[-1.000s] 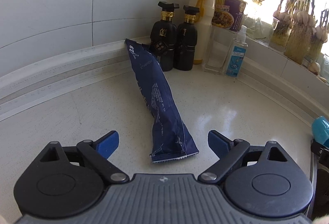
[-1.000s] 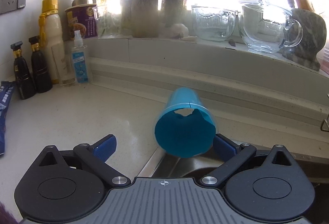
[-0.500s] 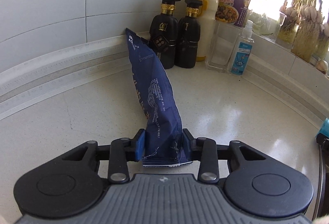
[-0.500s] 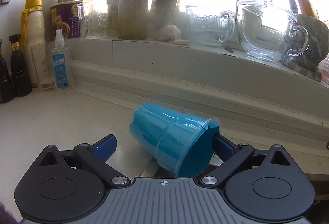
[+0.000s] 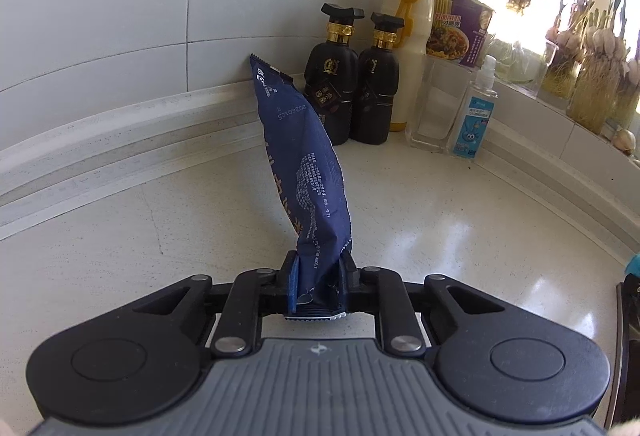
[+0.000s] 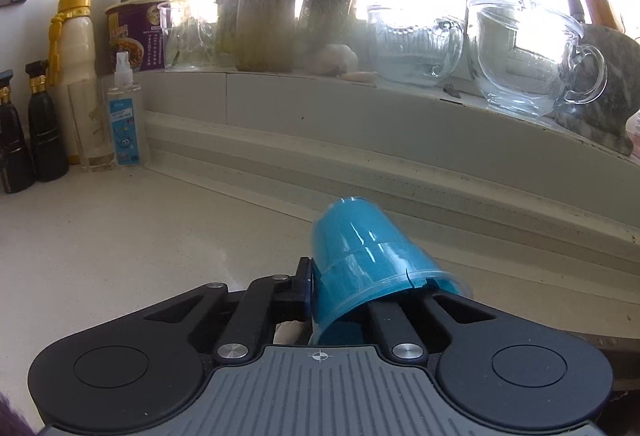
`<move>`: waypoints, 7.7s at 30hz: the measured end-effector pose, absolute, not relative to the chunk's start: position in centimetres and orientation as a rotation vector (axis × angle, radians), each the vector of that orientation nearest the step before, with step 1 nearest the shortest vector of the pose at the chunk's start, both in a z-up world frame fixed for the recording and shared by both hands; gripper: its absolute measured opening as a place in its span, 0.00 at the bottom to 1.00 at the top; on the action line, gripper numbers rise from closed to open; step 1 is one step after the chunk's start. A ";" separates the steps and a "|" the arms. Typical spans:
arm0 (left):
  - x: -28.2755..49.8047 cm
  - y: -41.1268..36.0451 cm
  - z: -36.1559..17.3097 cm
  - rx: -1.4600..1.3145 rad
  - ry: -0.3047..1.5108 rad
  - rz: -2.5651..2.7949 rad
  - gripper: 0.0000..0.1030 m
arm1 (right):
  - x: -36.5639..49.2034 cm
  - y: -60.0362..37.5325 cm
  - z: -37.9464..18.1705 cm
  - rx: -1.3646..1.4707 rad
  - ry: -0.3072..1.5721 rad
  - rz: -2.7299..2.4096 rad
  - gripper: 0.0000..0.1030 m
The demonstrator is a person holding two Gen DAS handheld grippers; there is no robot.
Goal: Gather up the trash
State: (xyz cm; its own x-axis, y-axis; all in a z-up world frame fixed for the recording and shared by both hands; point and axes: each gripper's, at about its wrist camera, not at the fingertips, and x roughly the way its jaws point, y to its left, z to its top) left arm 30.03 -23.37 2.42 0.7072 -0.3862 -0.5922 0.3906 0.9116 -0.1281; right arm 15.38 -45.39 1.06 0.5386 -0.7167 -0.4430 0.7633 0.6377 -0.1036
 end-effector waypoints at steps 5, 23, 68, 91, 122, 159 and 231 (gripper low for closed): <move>29.4 -22.1 3.3 -0.015 0.656 -0.430 0.16 | 15.1 -44.1 2.1 0.109 0.460 -0.858 0.03; 24.7 -15.7 6.7 -0.014 0.647 -0.433 0.16 | 14.1 -34.3 7.6 0.035 0.398 -0.681 0.03; 12.5 9.0 -3.5 -0.137 0.752 -0.248 0.16 | 9.7 0.4 1.7 -0.191 0.504 0.097 0.03; 15.7 10.9 -19.4 -0.132 0.910 -0.221 0.16 | 15.0 2.9 -18.7 -0.048 0.929 0.176 0.04; 21.9 6.3 -23.6 0.009 1.130 -0.228 0.29 | 22.4 2.1 -25.1 0.026 1.155 0.261 0.60; 13.0 6.2 -11.2 -0.005 0.957 -0.142 0.86 | 10.8 1.5 -9.2 -0.045 0.805 0.240 0.73; 0.5 -1.2 3.2 -0.075 0.773 -0.030 1.00 | -7.7 -9.9 4.4 0.028 0.439 -0.147 0.98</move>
